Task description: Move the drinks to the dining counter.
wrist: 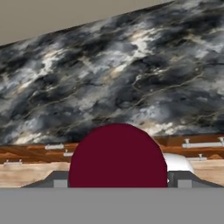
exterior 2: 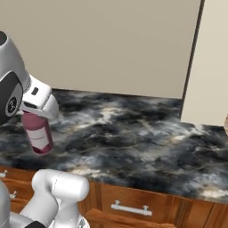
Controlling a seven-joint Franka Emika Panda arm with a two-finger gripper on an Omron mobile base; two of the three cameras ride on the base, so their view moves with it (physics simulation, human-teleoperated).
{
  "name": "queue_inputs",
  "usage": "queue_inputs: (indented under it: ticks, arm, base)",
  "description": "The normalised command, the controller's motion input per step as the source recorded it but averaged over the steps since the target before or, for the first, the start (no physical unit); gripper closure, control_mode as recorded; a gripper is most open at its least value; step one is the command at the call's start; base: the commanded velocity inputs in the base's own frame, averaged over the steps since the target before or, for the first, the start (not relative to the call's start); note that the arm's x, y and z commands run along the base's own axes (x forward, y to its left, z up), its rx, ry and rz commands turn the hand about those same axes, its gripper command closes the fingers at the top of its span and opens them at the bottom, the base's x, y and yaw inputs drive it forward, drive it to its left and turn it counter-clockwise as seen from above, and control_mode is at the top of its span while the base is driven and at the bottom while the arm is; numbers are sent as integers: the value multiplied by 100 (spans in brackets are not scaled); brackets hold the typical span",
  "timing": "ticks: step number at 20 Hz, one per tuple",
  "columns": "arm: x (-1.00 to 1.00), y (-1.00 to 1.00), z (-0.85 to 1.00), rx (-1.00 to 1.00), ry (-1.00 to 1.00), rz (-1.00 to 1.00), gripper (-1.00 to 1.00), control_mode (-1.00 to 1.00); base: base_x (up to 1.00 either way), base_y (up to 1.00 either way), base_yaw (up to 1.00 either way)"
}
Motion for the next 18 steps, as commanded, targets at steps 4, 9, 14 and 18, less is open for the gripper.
queue_inputs:
  ticks: [4,9,14,18]
  arm:
    - [0,0,0,0,0,0,100,100]
    - [0,0,0,0,0,0,100,100]
    - [44,23,-6,0,10,0,100,-100]
    - [58,26,-2,-4,11,0,100,-100]
  base:
    - [100,47,-15]
    - [70,66,-2]
    - [23,17,0]
    - [0,0,0]
